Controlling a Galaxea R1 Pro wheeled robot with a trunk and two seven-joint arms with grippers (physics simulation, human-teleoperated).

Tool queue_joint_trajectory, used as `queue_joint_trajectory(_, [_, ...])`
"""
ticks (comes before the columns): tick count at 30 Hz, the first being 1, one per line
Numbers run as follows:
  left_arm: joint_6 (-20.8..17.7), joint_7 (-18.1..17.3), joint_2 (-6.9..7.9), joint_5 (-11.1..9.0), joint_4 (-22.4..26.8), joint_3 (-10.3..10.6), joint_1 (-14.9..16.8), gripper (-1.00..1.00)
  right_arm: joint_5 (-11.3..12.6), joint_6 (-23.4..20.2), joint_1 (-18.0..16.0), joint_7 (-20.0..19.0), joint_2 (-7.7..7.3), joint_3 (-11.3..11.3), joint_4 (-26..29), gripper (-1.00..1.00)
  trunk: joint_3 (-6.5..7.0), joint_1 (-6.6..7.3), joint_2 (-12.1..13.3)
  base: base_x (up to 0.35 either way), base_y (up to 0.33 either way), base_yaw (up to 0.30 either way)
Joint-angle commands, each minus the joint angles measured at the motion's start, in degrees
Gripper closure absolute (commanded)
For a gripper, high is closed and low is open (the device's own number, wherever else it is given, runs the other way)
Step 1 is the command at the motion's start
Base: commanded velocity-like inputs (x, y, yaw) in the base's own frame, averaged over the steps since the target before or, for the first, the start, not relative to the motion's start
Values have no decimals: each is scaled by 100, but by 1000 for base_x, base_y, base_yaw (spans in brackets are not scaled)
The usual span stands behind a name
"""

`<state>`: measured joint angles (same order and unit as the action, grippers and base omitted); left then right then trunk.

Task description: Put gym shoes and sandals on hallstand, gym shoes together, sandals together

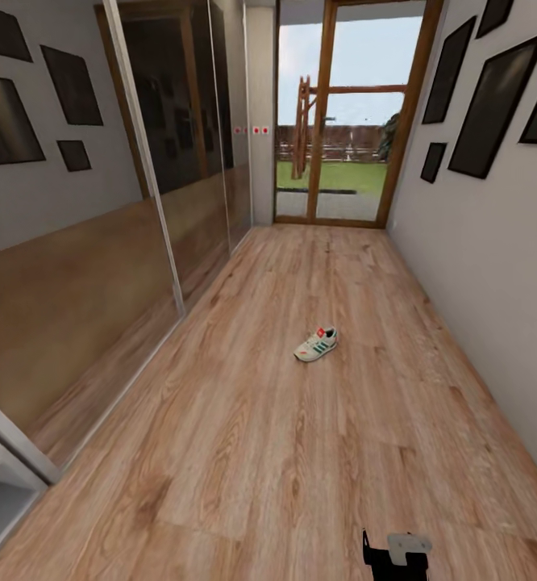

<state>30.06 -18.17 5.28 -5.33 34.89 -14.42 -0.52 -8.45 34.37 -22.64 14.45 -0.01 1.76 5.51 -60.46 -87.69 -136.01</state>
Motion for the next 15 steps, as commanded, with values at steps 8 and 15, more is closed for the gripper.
queue_joint_trajectory(8, [-9, -55, -1, -56, 2, -9, 0, -100, -61, 9, -4, 40, 1, 18, -6, -100, -4, -3, -1, 335, 113, 0])
queue_joint_trajectory(15, [-9, -55, -1, -56, 1, -9, 0, -100, -51, 9, -4, 62, 1, 22, 2, -100, -4, -3, -1, 335, 113, 0])
